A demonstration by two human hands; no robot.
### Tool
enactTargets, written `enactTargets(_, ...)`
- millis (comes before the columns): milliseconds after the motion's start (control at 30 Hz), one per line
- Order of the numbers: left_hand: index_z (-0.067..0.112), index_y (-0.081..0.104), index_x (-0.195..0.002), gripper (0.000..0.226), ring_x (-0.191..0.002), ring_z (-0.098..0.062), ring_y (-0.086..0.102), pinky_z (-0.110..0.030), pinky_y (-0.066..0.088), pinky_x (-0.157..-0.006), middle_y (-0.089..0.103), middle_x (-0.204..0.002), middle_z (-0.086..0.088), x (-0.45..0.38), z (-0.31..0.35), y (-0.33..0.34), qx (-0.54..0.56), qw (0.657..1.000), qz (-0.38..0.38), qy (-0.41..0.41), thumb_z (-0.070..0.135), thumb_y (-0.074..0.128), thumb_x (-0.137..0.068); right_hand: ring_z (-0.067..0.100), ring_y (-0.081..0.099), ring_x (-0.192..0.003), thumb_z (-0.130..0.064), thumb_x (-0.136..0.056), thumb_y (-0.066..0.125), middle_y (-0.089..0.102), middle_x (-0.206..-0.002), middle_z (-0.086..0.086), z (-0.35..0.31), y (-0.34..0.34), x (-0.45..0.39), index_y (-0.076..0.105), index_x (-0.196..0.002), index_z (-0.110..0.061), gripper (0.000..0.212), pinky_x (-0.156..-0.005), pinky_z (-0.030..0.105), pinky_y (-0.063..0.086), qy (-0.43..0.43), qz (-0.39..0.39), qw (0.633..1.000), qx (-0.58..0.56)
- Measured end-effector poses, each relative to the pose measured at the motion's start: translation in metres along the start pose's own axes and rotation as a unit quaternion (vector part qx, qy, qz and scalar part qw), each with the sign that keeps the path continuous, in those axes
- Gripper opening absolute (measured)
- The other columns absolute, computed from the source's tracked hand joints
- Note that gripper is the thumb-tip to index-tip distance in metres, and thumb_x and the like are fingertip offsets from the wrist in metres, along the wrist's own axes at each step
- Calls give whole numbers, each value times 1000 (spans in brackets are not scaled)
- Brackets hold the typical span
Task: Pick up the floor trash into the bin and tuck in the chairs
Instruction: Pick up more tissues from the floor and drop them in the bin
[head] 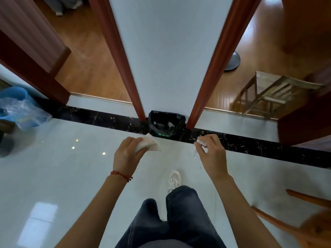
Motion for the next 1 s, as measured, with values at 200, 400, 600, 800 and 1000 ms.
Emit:
enactTargets(200, -2, 67, -91, 35, -68, -26, 59, -28, 51, -57, 62, -78, -14, -78, -28, 23, -3, 1000, 0, -19, 30, 61, -79, 14, 57, -69, 3, -74, 73, 59, -86, 11, 19, 45, -77, 66, -87, -1, 15, -63, 15, 48, -4, -44, 999, -11)
enactTargets(400, 3, 66, -91, 33, -66, -25, 58, -28, 51, -55, 61, -76, -11, -127, -75, 61, 15, 1000, -25, -4, 33, 57, -80, 14, 56, -69, 2, -75, 72, 58, -85, 11, 43, 105, -122, 65, -86, 0, 13, -65, 13, 43, 19, -62, 998, -15)
enactTargets(600, 3, 67, -90, 34, -71, -19, 55, -27, 53, -55, 62, -78, -9, -166, -130, 126, 25, 997, -74, 18, 34, 56, -81, 11, 57, -67, 1, -75, 73, 59, -83, 9, 81, 174, -141, 65, -84, -3, 13, -58, 19, 50, 58, -59, 997, -3)
enactTargets(800, 2, 68, -91, 34, -68, -23, 58, -26, 51, -56, 62, -79, -11, -188, -173, 200, 29, 995, -95, 21, 33, 56, -81, 16, 60, -71, -1, -75, 74, 61, -86, 12, 122, 236, -147, 65, -85, -2, 13, -62, 22, 52, 82, -62, 995, -4)
enactTargets(1000, 5, 68, -90, 34, -69, -20, 57, -22, 46, -57, 62, -80, -9, -186, -204, 274, 29, 992, -124, 16, 35, 55, -80, 15, 58, -73, -2, -76, 72, 61, -86, 14, 170, 280, -139, 66, -87, 0, 13, -63, 15, 47, 106, -60, 993, 3)
Point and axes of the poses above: each hand's wrist, its own x-axis away from the middle knuckle, its own y-axis out of the palm, z = x × y, the point moved 2 cm from there along -x, towards the middle knuckle
